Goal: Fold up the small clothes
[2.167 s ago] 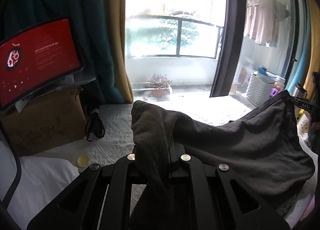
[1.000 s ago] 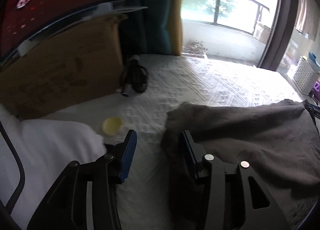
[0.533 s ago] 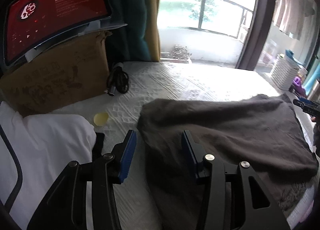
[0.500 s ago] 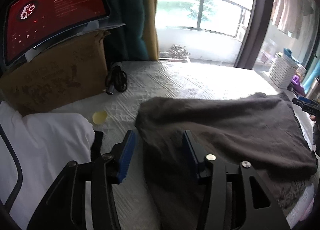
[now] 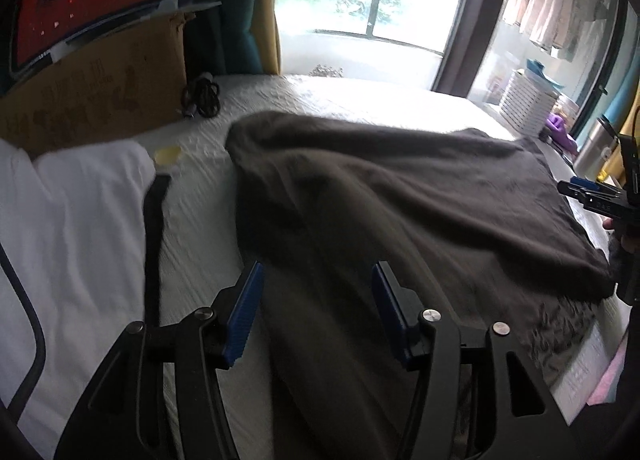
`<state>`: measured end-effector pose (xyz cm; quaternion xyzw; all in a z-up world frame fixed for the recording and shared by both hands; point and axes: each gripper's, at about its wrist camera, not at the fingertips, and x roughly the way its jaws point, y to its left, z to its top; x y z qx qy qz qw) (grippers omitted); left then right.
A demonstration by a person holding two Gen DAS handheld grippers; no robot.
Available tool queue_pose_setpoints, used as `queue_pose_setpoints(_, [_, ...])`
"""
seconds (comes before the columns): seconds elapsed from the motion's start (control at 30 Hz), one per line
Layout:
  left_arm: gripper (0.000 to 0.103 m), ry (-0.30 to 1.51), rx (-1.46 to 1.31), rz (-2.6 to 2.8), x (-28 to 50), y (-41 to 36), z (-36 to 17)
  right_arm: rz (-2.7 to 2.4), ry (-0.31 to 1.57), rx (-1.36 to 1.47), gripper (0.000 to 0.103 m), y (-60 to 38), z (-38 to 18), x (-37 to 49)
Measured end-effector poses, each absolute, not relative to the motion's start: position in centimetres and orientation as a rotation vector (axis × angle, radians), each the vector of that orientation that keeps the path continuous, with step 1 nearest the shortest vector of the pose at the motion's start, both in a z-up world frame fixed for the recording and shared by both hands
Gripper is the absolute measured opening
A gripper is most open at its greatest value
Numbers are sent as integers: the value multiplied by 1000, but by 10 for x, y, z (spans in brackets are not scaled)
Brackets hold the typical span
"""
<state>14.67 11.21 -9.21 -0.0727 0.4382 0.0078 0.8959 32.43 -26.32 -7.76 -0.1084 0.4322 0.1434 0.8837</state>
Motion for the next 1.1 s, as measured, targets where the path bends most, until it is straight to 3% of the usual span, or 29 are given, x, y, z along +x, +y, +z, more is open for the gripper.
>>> queue_pose_setpoints(0.5, [56, 970, -150, -13, 125, 96, -113, 290, 982, -275, 68, -268, -107, 292])
queue_pose_setpoints(0.8, [56, 963, -41, 37, 121, 92, -117, 246, 946, -220, 78, -295, -112, 314])
queue_pose_setpoints(1.1, [58, 964, -77, 77, 102, 102, -102, 184, 900, -223, 78, -307, -98, 306])
